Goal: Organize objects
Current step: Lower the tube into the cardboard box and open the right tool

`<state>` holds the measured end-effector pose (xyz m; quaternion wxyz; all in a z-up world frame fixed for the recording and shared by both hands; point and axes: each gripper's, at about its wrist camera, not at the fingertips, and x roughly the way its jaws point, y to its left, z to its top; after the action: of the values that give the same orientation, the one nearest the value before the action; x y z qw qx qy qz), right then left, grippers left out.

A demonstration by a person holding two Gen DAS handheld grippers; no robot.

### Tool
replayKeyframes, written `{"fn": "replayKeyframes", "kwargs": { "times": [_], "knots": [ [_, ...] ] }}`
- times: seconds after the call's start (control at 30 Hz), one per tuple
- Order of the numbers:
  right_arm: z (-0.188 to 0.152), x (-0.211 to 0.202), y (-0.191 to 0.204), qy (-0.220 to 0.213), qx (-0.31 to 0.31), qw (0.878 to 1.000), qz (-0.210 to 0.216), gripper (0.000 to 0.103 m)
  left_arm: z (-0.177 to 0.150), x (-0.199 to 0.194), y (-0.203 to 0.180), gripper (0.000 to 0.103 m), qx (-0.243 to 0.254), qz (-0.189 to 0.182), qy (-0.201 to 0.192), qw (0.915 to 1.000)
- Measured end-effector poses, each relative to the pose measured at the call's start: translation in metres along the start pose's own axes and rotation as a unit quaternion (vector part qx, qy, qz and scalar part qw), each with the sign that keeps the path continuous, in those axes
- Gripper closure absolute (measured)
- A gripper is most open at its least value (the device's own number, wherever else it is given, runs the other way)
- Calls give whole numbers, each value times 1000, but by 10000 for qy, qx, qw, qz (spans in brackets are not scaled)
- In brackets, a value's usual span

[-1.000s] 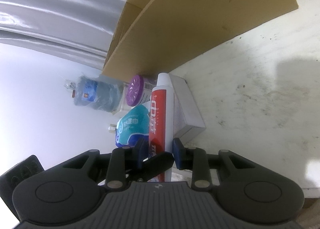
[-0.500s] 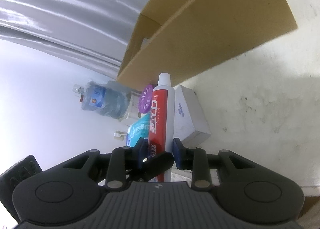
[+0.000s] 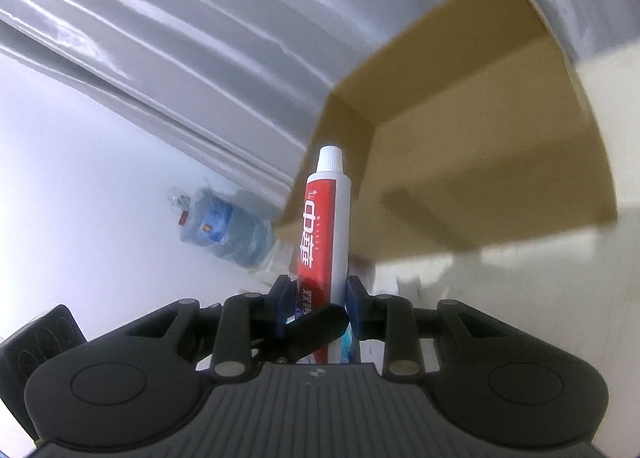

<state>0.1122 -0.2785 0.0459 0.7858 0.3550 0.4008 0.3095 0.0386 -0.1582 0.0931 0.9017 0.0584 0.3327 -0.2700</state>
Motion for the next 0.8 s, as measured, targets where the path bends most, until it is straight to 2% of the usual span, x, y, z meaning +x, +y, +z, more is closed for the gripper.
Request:
{"fn": "replayKeyframes", "kwargs": {
  "times": [0.23, 0.4, 0.63, 0.8],
  "knots": [
    [68, -3, 0, -46, -170, 9994, -293, 70, 55, 50, 4, 67, -137, -236, 123, 9996],
    [117, 10, -20, 223, -62, 9973, -694, 70, 78, 105, 11, 67, -367, -442, 420, 9975],
    [164, 46, -56, 820, 72, 9866, -1405, 70, 84, 175, 27, 67, -806, -702, 866, 9905],
    [177, 67, -68, 1169, -71, 9749, -1893, 70, 82, 202, 38, 67, -1060, -866, 1001, 9855]
  ]
}}
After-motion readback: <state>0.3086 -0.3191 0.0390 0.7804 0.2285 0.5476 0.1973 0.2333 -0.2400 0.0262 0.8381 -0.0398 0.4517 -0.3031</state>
